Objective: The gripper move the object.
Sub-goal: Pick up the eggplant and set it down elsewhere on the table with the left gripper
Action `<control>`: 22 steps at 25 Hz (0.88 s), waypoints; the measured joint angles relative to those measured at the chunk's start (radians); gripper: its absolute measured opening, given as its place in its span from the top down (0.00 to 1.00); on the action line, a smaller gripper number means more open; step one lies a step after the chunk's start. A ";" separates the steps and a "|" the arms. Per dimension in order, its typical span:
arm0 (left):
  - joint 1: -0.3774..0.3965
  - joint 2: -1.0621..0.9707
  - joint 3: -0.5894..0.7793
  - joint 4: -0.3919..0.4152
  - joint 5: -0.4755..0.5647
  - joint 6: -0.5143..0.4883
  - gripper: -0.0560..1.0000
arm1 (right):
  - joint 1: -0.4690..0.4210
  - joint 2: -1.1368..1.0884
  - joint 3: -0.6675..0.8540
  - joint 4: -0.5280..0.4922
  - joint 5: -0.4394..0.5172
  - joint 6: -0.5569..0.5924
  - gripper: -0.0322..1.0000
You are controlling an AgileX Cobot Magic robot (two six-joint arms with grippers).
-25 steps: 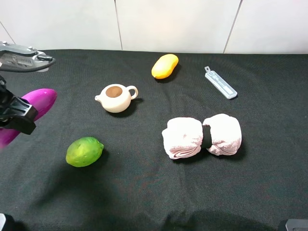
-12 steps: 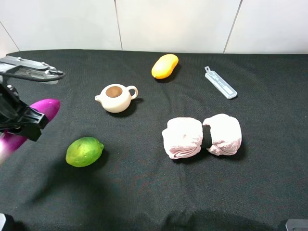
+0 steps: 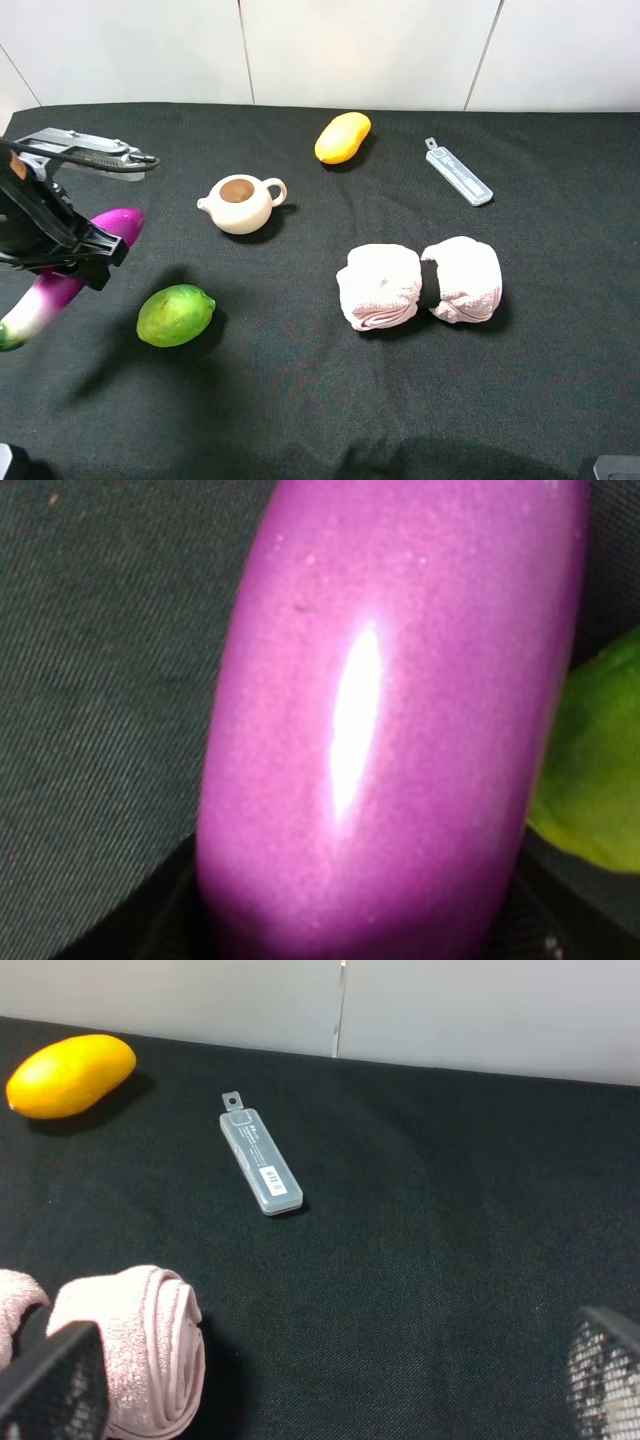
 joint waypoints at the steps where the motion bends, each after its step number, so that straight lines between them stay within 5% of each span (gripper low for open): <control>1: 0.000 0.014 0.000 0.000 -0.010 -0.001 0.42 | 0.000 0.000 0.000 0.000 0.000 0.000 0.30; 22: 0.000 0.191 0.011 -0.002 -0.168 -0.004 0.42 | 0.000 0.000 0.000 0.000 0.000 0.000 0.30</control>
